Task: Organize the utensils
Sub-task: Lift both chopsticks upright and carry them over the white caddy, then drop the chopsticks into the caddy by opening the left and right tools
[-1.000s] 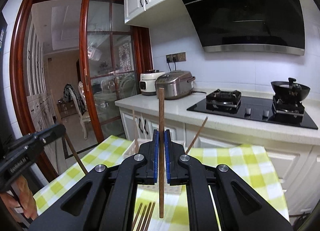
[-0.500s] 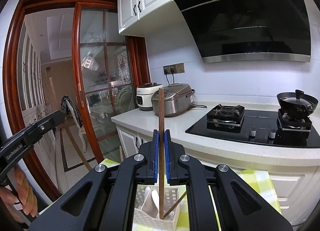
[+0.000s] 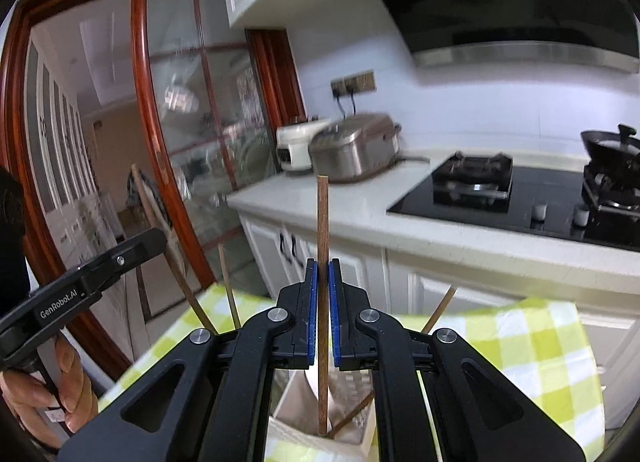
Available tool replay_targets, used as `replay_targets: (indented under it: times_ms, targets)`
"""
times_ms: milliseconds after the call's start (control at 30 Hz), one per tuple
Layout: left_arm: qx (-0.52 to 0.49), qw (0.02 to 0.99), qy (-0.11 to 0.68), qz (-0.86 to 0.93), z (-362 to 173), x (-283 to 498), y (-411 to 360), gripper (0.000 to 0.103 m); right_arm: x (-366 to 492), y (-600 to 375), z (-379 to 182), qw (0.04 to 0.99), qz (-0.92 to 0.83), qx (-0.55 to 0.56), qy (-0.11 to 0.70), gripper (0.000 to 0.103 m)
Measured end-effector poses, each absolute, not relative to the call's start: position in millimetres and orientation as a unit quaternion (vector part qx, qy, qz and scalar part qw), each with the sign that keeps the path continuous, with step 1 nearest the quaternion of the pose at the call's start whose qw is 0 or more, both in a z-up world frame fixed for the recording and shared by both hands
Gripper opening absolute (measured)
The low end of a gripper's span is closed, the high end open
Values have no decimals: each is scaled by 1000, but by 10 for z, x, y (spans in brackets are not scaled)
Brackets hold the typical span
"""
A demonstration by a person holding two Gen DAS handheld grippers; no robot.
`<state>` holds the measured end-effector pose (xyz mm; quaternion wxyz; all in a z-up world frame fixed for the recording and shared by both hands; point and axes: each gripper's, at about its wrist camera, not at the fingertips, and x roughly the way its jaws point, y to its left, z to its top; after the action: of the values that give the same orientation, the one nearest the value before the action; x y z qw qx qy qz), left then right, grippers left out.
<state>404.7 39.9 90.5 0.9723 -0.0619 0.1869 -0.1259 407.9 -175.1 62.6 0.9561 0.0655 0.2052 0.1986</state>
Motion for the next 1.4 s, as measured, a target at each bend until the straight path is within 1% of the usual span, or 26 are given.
replay_targets:
  times_ms: [133, 267, 400, 533, 600, 667, 700, 733, 767, 800, 833, 867, 1000, 1033, 1067, 1100, 1133, 1167, 1333, 1367, 1400]
  targets:
    - [-73, 959, 240, -135, 710, 4208, 428, 6, 4214, -1701, 477, 945, 203, 71, 248, 7]
    - [-84, 949, 276, -129, 505, 4345, 481, 6, 4317, -1697, 359, 940, 191, 78, 270, 7]
    - [-80, 945, 295, -118, 356, 4417, 496, 6, 4366, -1659, 296, 942, 184, 67, 272, 7]
    - [-78, 945, 299, -109, 268, 4450, 533, 6, 4423, -1645, 264, 944, 176, 62, 272, 8]
    - [-81, 945, 299, -108, 258, 4457, 555, 8, 4444, -1646, 246, 945, 173, 58, 272, 10]
    - [-80, 946, 295, -103, 258, 4447, 574, 18, 4458, -1635, 216, 946, 164, 51, 274, 12]
    - [-82, 947, 293, -102, 263, 4444, 582, 21, 4468, -1639, 206, 947, 161, 49, 275, 13]
    - [-83, 948, 292, -100, 272, 4436, 592, 27, 4470, -1642, 199, 947, 156, 46, 276, 20]
    - [-84, 948, 290, -98, 282, 4425, 598, 32, 4458, -1649, 192, 949, 150, 44, 274, 29]
    - [-86, 949, 286, -95, 292, 4410, 613, 34, 4441, -1666, 196, 949, 151, 47, 271, 34]
    - [-86, 950, 284, -93, 307, 4399, 620, 36, 4430, -1678, 201, 950, 151, 49, 269, 44]
    - [-87, 951, 281, -90, 316, 4381, 633, 39, 4397, -1699, 221, 953, 146, 50, 262, 45]
    - [-89, 954, 273, -82, 371, 4286, 646, 46, 4301, -1761, 328, 960, 133, 46, 242, 45]
    - [-89, 956, 268, -78, 395, 4253, 645, 55, 4254, -1793, 376, 963, 128, 46, 233, 45]
    - [-90, 958, 261, -73, 414, 4206, 648, 66, 4219, -1806, 410, 964, 126, 46, 228, 45]
    - [-91, 962, 249, -64, 449, 4126, 660, 71, 4165, -1839, 459, 966, 124, 47, 220, 45]
    - [-89, 966, 237, -55, 480, 4050, 663, 79, 4102, -1873, 507, 968, 123, 48, 213, 45]
    - [-83, 970, 224, -46, 515, 3959, 657, 83, 4066, -1902, 538, 969, 123, 49, 209, 45]
    - [-42, 982, 181, -15, 606, 3532, 569, 96, 3705, -2038, 615, 972, 123, 49, 193, 45]
    - [-36, 984, 174, -11, 605, 3442, 557, 98, 3646, -2055, 610, 972, 123, 50, 193, 45]
    - [-28, 986, 166, -6, 596, 3324, 538, 98, 3570, -2077, 593, 972, 123, 52, 194, 45]
